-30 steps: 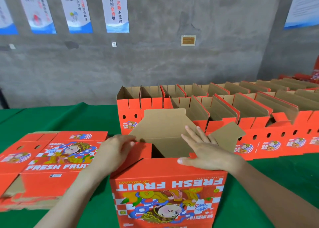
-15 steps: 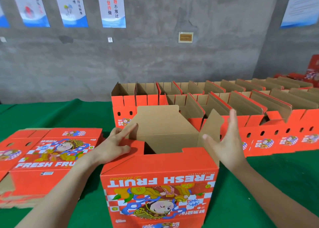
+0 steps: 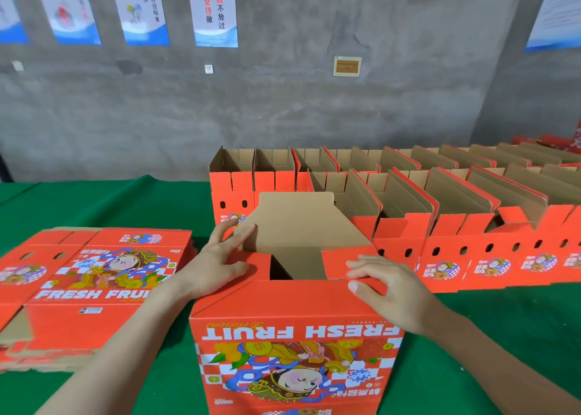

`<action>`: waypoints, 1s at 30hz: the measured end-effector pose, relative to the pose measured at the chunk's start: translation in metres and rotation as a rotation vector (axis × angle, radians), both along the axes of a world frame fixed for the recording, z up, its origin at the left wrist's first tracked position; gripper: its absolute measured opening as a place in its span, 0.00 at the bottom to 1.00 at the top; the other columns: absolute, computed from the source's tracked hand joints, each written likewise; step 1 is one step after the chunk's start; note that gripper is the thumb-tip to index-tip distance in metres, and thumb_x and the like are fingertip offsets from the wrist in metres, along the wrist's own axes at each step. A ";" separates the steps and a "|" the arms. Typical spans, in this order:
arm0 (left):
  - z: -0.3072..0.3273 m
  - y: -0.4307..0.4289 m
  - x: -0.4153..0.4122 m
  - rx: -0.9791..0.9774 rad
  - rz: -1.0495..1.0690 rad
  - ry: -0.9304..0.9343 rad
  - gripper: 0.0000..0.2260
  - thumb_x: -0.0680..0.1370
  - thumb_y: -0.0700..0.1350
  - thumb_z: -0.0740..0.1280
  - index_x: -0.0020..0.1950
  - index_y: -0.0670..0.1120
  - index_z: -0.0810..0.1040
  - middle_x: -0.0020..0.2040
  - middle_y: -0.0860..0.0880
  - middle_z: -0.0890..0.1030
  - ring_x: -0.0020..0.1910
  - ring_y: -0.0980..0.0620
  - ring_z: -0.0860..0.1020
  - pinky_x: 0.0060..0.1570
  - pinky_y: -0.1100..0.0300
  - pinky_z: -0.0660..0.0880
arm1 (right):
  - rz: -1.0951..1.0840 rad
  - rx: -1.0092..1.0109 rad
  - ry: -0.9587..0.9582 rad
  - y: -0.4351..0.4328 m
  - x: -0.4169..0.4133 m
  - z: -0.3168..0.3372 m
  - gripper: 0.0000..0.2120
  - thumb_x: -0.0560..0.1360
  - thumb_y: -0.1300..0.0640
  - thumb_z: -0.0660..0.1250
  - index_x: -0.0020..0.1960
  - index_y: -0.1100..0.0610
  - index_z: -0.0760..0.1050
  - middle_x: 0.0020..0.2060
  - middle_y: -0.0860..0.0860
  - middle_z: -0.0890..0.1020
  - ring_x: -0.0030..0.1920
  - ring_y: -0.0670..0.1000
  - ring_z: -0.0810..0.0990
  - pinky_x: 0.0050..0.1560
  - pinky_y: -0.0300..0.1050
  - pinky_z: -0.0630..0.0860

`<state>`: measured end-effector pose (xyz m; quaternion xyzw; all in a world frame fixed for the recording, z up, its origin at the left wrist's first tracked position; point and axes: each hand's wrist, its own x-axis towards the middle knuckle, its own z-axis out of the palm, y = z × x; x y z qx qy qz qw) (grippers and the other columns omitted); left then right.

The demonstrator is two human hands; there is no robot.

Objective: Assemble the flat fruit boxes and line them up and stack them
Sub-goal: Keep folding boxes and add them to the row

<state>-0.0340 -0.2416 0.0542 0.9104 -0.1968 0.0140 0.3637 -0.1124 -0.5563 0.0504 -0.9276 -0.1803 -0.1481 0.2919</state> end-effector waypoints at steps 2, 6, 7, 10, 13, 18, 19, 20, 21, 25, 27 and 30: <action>0.000 0.000 -0.001 0.045 0.001 -0.079 0.34 0.74 0.42 0.71 0.76 0.57 0.60 0.76 0.57 0.52 0.74 0.52 0.55 0.74 0.50 0.55 | -0.014 0.004 -0.014 0.000 0.000 0.000 0.07 0.75 0.55 0.69 0.52 0.53 0.83 0.58 0.44 0.80 0.66 0.42 0.71 0.70 0.42 0.62; 0.005 -0.001 -0.006 -0.049 -0.022 -0.285 0.28 0.69 0.37 0.75 0.67 0.50 0.74 0.69 0.54 0.67 0.65 0.59 0.68 0.68 0.63 0.63 | -0.044 0.119 -0.045 0.001 -0.002 0.000 0.06 0.74 0.62 0.70 0.41 0.55 0.85 0.49 0.43 0.84 0.59 0.41 0.76 0.65 0.41 0.67; 0.007 -0.002 -0.008 -0.109 -0.043 -0.320 0.24 0.68 0.35 0.76 0.61 0.50 0.78 0.63 0.54 0.72 0.60 0.62 0.72 0.64 0.68 0.66 | -0.050 0.171 -0.057 0.001 -0.003 0.000 0.08 0.73 0.64 0.70 0.39 0.54 0.85 0.47 0.43 0.84 0.57 0.39 0.77 0.63 0.38 0.68; 0.007 -0.001 -0.014 -0.149 -0.043 -0.397 0.15 0.67 0.31 0.75 0.42 0.49 0.78 0.47 0.51 0.79 0.49 0.60 0.77 0.53 0.70 0.69 | -0.078 0.339 -0.060 -0.001 -0.006 -0.002 0.18 0.72 0.69 0.69 0.32 0.48 0.80 0.39 0.43 0.85 0.50 0.36 0.80 0.52 0.25 0.69; 0.004 0.001 -0.018 -0.265 -0.004 -0.231 0.09 0.71 0.34 0.70 0.37 0.46 0.74 0.40 0.46 0.82 0.42 0.52 0.81 0.46 0.55 0.74 | -0.106 0.368 -0.094 -0.002 -0.004 -0.006 0.13 0.72 0.68 0.69 0.31 0.57 0.81 0.38 0.40 0.84 0.47 0.35 0.80 0.48 0.23 0.68; 0.005 -0.008 -0.016 -0.144 0.018 -0.194 0.08 0.72 0.51 0.73 0.48 0.52 0.81 0.45 0.52 0.77 0.45 0.60 0.75 0.48 0.66 0.69 | -0.069 0.296 -0.108 -0.002 -0.003 -0.003 0.10 0.72 0.68 0.70 0.32 0.60 0.80 0.36 0.43 0.84 0.45 0.38 0.81 0.45 0.26 0.70; 0.005 -0.009 -0.013 -0.043 0.007 -0.158 0.17 0.69 0.54 0.73 0.56 0.52 0.80 0.49 0.51 0.74 0.50 0.60 0.73 0.52 0.68 0.67 | -0.059 0.269 -0.105 -0.004 -0.002 0.000 0.10 0.72 0.67 0.70 0.32 0.60 0.80 0.36 0.44 0.84 0.43 0.42 0.81 0.44 0.30 0.72; 0.005 -0.009 -0.011 0.043 0.003 -0.105 0.25 0.69 0.55 0.74 0.64 0.52 0.76 0.54 0.51 0.71 0.56 0.58 0.70 0.58 0.68 0.65 | -0.059 0.241 -0.105 -0.004 0.001 0.004 0.10 0.72 0.66 0.70 0.33 0.60 0.80 0.35 0.46 0.84 0.42 0.46 0.82 0.44 0.35 0.73; 0.006 -0.008 -0.009 0.119 0.014 -0.055 0.31 0.69 0.57 0.74 0.70 0.52 0.71 0.60 0.52 0.68 0.62 0.56 0.67 0.65 0.65 0.63 | -0.058 0.225 -0.115 -0.005 0.004 0.010 0.08 0.72 0.66 0.70 0.34 0.60 0.80 0.36 0.48 0.83 0.42 0.50 0.81 0.44 0.39 0.74; 0.012 -0.009 -0.001 0.221 0.032 0.054 0.37 0.69 0.60 0.73 0.74 0.53 0.64 0.70 0.53 0.68 0.70 0.52 0.64 0.71 0.52 0.61 | -0.016 0.081 0.018 -0.004 0.028 0.028 0.14 0.74 0.55 0.70 0.59 0.52 0.77 0.58 0.42 0.74 0.59 0.40 0.71 0.57 0.25 0.62; 0.016 -0.012 0.000 0.214 0.033 0.088 0.36 0.69 0.58 0.75 0.73 0.53 0.66 0.68 0.52 0.71 0.69 0.51 0.67 0.70 0.52 0.64 | -0.003 -0.031 0.266 -0.003 0.043 0.032 0.26 0.75 0.47 0.68 0.71 0.48 0.66 0.65 0.40 0.66 0.68 0.41 0.63 0.65 0.33 0.58; 0.019 -0.016 0.001 0.242 0.042 0.104 0.36 0.68 0.57 0.75 0.73 0.52 0.67 0.67 0.51 0.72 0.67 0.51 0.69 0.69 0.51 0.66 | -0.047 -0.110 0.397 0.006 0.055 0.023 0.31 0.73 0.45 0.69 0.73 0.47 0.63 0.67 0.47 0.68 0.70 0.49 0.61 0.66 0.45 0.61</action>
